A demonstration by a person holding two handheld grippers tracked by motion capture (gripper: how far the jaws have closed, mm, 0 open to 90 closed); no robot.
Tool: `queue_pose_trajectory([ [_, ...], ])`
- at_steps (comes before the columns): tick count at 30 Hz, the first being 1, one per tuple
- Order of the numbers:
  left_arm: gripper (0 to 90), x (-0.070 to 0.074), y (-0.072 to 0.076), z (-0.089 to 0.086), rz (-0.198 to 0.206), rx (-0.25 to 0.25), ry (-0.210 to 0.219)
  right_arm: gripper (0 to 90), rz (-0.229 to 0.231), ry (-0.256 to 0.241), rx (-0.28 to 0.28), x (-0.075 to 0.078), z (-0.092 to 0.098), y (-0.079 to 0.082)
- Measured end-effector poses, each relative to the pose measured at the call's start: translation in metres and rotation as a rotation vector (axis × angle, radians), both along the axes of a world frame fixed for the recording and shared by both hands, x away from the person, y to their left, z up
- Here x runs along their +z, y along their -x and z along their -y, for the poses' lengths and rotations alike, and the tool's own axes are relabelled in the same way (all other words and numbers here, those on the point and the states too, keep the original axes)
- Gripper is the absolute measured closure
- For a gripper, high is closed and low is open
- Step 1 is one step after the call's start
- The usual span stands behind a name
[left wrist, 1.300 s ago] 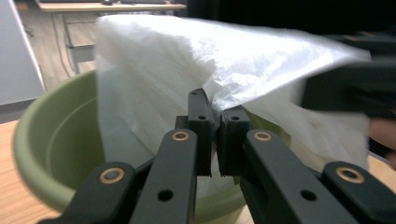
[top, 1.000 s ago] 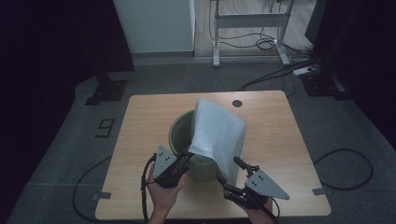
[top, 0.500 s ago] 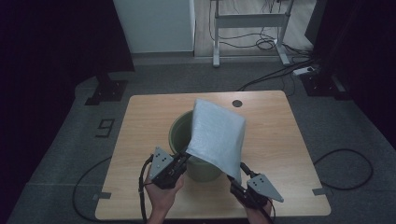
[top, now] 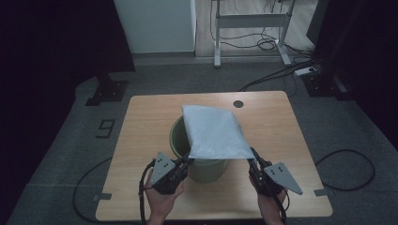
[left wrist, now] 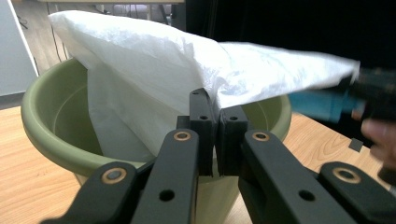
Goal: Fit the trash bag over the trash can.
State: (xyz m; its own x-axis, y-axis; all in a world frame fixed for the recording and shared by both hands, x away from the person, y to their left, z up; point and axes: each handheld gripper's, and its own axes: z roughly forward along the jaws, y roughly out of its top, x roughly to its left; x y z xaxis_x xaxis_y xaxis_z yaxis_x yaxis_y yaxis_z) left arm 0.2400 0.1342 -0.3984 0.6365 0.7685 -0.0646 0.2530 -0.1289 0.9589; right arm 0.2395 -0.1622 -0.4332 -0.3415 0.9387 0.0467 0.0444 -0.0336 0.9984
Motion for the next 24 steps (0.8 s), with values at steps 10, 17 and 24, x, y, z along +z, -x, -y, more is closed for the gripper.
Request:
queue_pose_trajectory([
  [10,82.6,-0.006,0.005,-0.011,-0.006,-0.031,0.03,83.4,0.124,-0.053,0.079,0.048,-0.022,0.0],
  [17,53.1,0.004,0.015,-0.029,0.023,-0.059,0.072,84.7,0.122,-0.035,0.118,0.048,-0.029,-0.001],
  [24,47.0,0.02,0.011,-0.038,0.012,-0.008,0.114,85.7,0.122,-0.02,0.157,0.047,-0.027,-0.001],
])
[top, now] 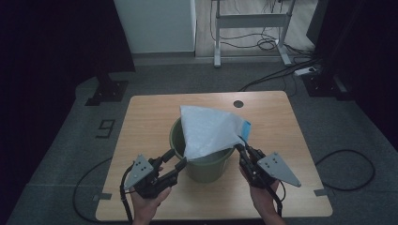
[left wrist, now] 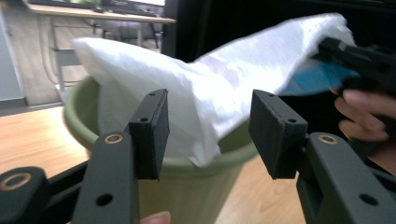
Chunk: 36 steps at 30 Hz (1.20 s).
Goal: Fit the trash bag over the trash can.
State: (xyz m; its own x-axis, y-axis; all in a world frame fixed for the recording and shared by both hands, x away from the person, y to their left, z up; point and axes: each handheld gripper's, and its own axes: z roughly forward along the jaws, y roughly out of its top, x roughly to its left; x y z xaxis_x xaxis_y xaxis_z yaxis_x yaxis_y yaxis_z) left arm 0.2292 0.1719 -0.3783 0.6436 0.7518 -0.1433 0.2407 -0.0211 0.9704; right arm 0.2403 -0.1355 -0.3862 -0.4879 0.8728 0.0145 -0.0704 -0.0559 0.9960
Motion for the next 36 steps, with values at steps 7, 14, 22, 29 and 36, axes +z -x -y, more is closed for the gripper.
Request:
queue_pose_trajectory([
  [7,44.5,0.012,-0.023,0.005,-0.038,0.038,-0.031,85.7,0.04,0.095,0.045,-0.004,-0.014,0.007],
  [14,54.7,0.013,-0.046,0.018,-0.1,0.025,-0.095,85.7,0.038,0.09,0.056,-0.003,-0.014,0.005],
  [22,89.2,0.004,-0.046,0.015,-0.121,-0.02,-0.074,83.2,0.02,0.093,0.088,-0.007,-0.014,0.007],
  [29,89.6,0.001,-0.038,-0.004,-0.098,0.029,-0.008,46.9,-0.043,0.084,0.102,-0.025,-0.015,0.013],
  [36,89.5,-0.004,-0.04,-0.023,-0.124,0.054,0.03,31.6,-0.085,0.133,0.018,-0.044,-0.017,0.024],
])
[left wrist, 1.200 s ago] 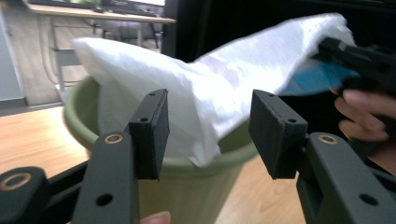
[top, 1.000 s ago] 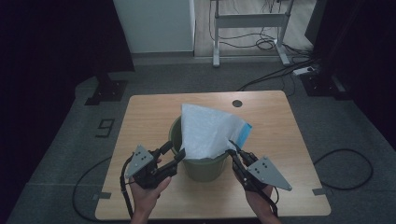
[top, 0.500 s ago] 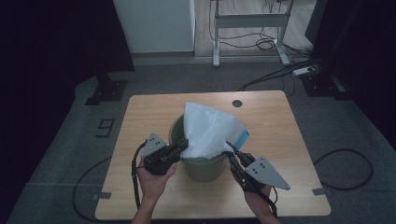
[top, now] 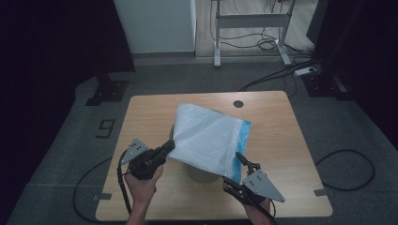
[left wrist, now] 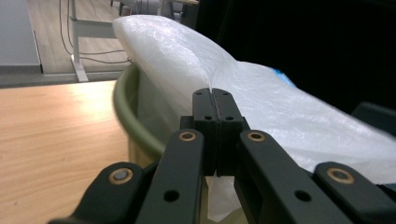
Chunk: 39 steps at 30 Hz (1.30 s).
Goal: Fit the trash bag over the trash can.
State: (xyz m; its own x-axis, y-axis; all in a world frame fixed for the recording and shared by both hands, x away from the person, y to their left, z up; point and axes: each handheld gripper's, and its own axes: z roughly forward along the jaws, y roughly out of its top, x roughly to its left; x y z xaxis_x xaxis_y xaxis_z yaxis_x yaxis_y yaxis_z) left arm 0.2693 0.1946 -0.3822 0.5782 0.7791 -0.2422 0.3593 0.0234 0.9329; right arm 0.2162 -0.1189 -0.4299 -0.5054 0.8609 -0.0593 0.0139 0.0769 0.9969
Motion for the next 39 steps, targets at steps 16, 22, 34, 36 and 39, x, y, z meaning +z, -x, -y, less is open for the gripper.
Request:
queue_pose_trajectory([
  [16,89.0,-0.009,-0.004,-0.017,-0.039,0.017,0.024,69.6,-0.064,-0.041,0.033,-0.021,0.02,-0.007],
  [22,88.9,-0.007,-0.002,-0.02,-0.018,0.012,0.038,89.0,-0.05,-0.027,0.0,-0.015,0.029,-0.012],
  [34,89.0,-0.009,0.003,-0.042,-0.009,0.044,0.1,88.9,-0.04,0.006,-0.153,0.0,0.066,-0.037],
  [36,89.0,-0.011,0.004,-0.046,-0.014,0.045,0.105,88.8,-0.053,-0.004,-0.171,-0.001,0.074,-0.04],
  [39,88.7,-0.014,0.005,-0.05,-0.021,0.042,0.117,87.0,-0.081,-0.015,-0.187,-0.005,0.084,-0.045],
])
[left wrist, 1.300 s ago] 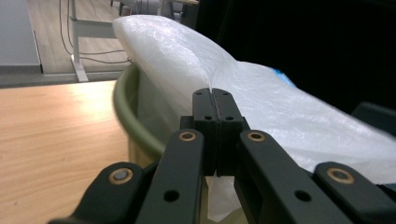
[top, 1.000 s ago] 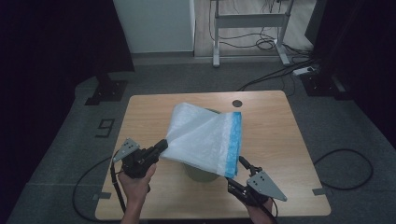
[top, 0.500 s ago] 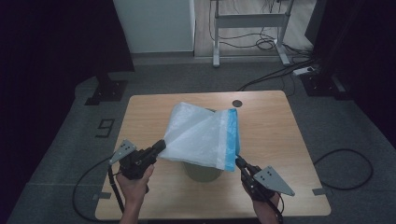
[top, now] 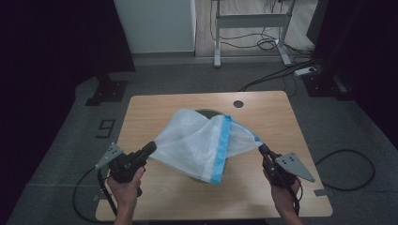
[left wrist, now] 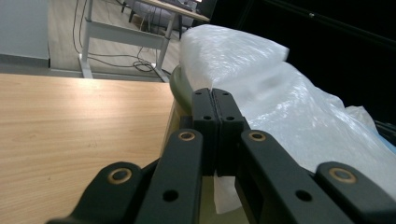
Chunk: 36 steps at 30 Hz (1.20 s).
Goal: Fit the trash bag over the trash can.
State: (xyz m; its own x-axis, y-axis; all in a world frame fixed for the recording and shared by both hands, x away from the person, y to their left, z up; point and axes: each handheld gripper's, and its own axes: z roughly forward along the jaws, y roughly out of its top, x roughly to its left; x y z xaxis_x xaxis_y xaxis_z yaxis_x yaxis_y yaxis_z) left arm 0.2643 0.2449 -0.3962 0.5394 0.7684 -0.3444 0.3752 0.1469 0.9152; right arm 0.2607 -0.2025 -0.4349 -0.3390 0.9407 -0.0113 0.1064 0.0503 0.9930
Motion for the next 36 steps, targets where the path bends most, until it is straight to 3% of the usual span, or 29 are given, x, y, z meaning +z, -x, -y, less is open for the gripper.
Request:
queue_pose_trajectory([
  [2,88.5,-0.001,0.0,0.0,-0.001,-0.001,0.001,82.4,-0.019,-0.003,0.001,-0.003,0.003,-0.002],
  [4,88.3,-0.003,0.002,0.001,0.0,-0.004,-0.002,70.8,-0.031,-0.004,0.002,-0.006,0.004,-0.002],
  [5,88.1,-0.003,0.002,0.001,0.0,-0.004,-0.002,70.8,-0.031,-0.004,0.002,-0.006,0.004,-0.002],
  [6,88.0,-0.003,0.003,0.002,0.004,-0.001,-0.001,58.5,-0.036,0.008,-0.002,-0.008,0.003,0.002],
  [7,87.9,-0.003,0.003,0.002,0.005,-0.003,-0.001,53.8,-0.035,0.013,0.001,-0.008,0.001,0.006],
  [9,87.8,-0.002,0.003,0.002,0.006,-0.004,0.002,49.7,-0.036,0.014,0.003,-0.009,-0.001,0.011],
  [10,87.8,-0.002,0.003,0.004,0.007,-0.004,0.002,44.0,-0.036,0.009,0.01,-0.012,-0.006,0.022],
  [11,87.8,-0.002,0.003,0.004,0.007,-0.004,0.002,44.0,-0.036,0.009,0.01,-0.012,-0.006,0.022],
  [12,87.7,-0.002,0.003,0.005,0.005,-0.008,0.002,40.7,-0.036,0.008,0.026,-0.014,-0.012,0.033],
  [17,87.5,-0.004,0.002,0.009,0.0,-0.009,0.005,38.7,-0.058,-0.025,0.123,-0.019,-0.026,0.048],
  [26,87.4,-0.005,0.0,0.016,-0.006,-0.017,0.007,35.9,-0.051,0.004,0.239,-0.021,-0.063,0.062],
  [33,86.9,-0.005,0.001,0.021,-0.004,-0.026,0.005,35.5,-0.012,0.034,0.235,-0.018,-0.081,0.067],
  [36,86.7,-0.006,0.002,0.023,-0.003,-0.032,-0.006,44.3,0.037,0.025,0.214,-0.01,-0.085,0.069],
])
